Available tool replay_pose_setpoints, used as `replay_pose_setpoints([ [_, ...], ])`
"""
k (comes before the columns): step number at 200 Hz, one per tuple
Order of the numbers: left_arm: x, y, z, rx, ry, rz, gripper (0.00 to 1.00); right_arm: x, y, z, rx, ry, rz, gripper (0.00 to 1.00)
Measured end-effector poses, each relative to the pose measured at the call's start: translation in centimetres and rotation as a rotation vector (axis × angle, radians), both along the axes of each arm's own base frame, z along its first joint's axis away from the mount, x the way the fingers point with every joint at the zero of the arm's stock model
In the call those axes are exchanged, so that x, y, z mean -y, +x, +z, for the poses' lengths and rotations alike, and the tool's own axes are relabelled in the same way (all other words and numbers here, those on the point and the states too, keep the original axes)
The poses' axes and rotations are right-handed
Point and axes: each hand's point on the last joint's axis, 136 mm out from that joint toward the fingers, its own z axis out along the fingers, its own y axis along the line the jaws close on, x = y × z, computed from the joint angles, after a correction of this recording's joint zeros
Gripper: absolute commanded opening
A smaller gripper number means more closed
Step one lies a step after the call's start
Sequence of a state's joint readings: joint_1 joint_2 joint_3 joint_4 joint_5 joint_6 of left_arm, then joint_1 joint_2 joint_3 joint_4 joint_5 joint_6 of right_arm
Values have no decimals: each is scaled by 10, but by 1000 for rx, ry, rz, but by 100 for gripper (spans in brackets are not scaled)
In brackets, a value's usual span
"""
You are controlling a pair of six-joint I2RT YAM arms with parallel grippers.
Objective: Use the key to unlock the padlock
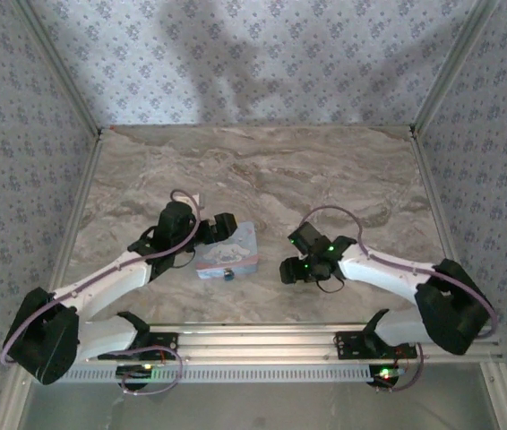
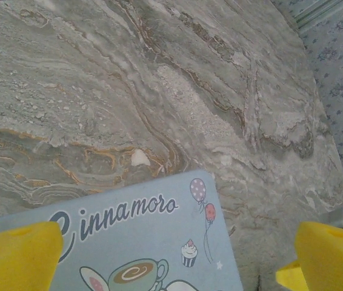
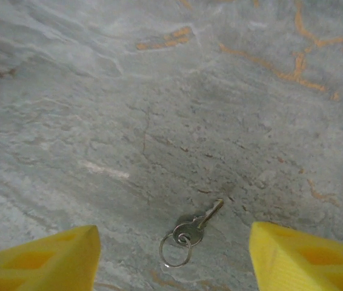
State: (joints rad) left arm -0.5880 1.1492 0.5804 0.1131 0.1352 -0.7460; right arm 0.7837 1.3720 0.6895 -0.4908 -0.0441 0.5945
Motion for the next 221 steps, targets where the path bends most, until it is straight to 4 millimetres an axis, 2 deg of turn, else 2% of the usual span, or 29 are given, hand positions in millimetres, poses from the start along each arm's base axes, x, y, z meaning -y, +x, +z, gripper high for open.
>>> replay_pose_setpoints([
  [56,-1,4,4,15,2,16,98,2,-8,-5,-25,-46,-6,49],
  [221,-1,7,9,23,6,25,98,10,-10,-14,-32,-110,-24,20],
])
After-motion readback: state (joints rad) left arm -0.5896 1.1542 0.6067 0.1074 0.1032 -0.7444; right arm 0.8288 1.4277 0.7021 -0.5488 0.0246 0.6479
